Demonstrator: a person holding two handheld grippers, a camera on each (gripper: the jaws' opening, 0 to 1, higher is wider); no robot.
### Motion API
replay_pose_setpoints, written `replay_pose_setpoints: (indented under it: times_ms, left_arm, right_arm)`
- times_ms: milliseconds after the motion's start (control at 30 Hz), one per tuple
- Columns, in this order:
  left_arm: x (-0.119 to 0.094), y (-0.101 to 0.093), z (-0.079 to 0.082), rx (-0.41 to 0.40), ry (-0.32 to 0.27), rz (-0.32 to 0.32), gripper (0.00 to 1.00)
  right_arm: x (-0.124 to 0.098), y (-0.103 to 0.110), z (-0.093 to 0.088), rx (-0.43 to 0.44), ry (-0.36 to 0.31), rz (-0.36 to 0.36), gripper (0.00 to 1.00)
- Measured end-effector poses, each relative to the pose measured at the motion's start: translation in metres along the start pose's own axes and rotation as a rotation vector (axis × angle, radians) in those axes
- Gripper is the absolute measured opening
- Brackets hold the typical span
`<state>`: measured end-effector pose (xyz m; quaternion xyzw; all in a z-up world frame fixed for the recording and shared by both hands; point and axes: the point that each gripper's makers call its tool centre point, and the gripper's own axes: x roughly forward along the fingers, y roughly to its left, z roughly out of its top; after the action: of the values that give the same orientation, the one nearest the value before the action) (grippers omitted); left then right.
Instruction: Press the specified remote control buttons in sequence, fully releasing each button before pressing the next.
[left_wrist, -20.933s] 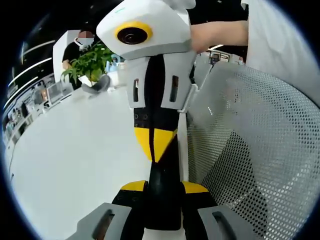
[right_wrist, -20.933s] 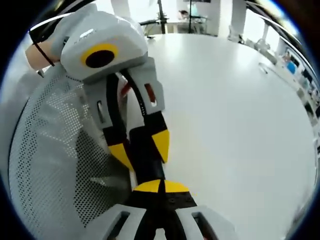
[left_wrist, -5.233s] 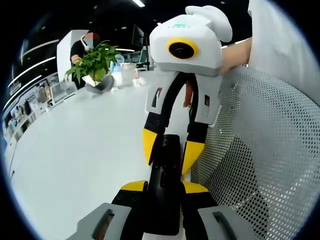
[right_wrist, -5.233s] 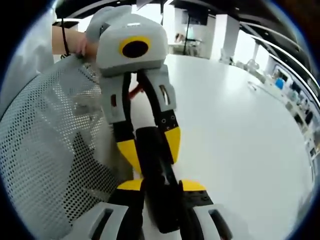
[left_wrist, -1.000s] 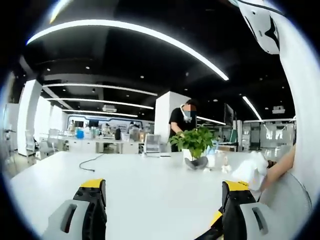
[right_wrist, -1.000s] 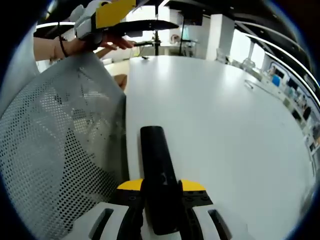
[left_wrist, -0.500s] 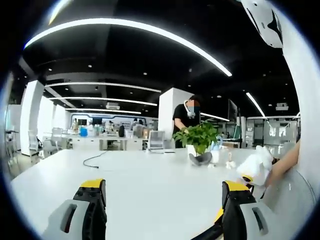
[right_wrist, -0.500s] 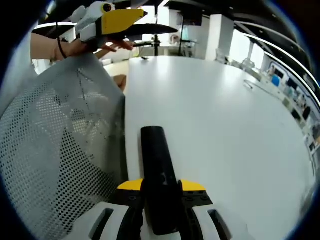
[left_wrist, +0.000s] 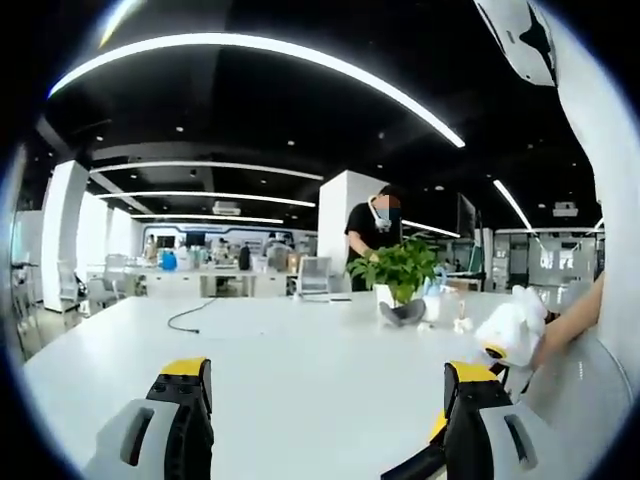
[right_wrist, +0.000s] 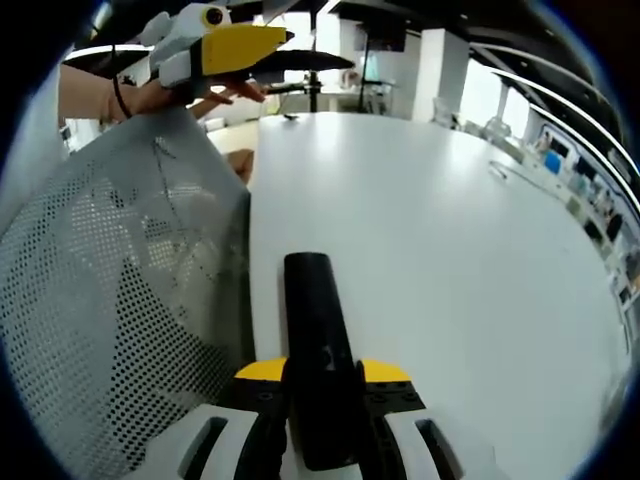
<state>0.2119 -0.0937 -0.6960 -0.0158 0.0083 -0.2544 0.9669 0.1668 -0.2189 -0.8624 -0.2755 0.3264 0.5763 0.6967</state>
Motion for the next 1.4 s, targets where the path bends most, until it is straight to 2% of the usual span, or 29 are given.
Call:
replay_pose_setpoints:
  times_ms: [100,133,333,633,900,1400]
  left_arm:
    - [0.0,-0.003,-0.011,-0.006,0.053,-0.016,1.0]
    - [0.001,-0.003,-0.011,-0.004,0.054,-0.015,1.0]
    - [0.0,0.003,0.0,-0.033,-0.001,0.015,1.0]
    - [-0.003,0.007,-0.002,-0.044,-0.005,0.015,1.0]
    - [-0.003,0.005,-0.008,-0.071,0.036,0.013,1.0]
    - [-0.005,0.006,-0.015,-0.066,0.095,0.021,1.0]
  right_arm:
    - [0.0,0.0,0.0,0.0,0.007,-0.005,0.23]
    - [0.0,0.0,0.0,-0.004,0.009,-0.002,0.22]
    - [-0.002,0.001,-0.001,0.004,0.01,0.022,0.22]
    - [-0.002,-0.004,0.0,-0.027,0.034,0.051,0.21]
    - [-0.001,-0.015,0.0,-0.033,0.038,0.078,0.21]
    - [0.001,-0.033,0.001,-0.065,0.054,0.099,0.21]
